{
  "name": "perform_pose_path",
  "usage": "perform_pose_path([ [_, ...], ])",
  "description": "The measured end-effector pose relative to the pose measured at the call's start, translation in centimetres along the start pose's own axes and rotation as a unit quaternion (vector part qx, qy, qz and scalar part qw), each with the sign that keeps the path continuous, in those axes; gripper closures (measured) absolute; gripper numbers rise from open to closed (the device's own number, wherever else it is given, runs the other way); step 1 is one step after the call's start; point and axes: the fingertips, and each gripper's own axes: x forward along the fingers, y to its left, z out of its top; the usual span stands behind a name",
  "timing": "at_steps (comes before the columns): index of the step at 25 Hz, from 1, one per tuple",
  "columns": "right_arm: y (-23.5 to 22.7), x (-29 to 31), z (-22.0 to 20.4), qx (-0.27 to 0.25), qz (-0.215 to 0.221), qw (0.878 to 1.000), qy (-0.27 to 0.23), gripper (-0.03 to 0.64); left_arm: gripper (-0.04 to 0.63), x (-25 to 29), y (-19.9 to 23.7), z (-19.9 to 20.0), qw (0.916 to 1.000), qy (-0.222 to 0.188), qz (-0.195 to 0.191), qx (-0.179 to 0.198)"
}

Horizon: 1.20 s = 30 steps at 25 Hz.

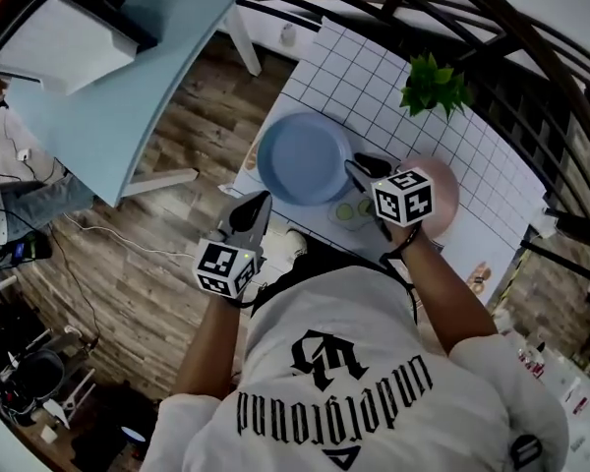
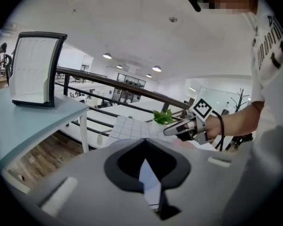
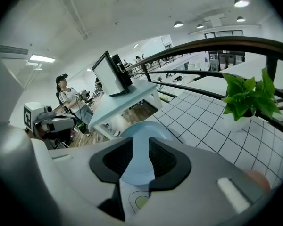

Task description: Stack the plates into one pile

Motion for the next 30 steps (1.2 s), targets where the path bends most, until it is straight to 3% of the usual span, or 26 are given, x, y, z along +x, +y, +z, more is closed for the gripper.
perform_pose_path([
  [10, -4.0, 4.1, -3.2, 0.011, -0.005, 0.998, 0.057, 0.518, 0.546, 4.9, -0.2, -2.8, 0.9991, 0.036, -0.017, -0.017],
  [19, -7.6, 7.6, -6.6, 0.075, -0.013, 0.992, 0.101, 0.518, 0.546, 7.0, 1.4, -5.3, 0.9977, 0.062, -0.017, -0.021],
  [30, -8.2, 10.1, -9.0, 0.121, 0.007, 0.983, 0.140, 0.520, 0.546, 8.3, 3.1, -5.9, 0.9971, 0.067, -0.006, -0.036],
])
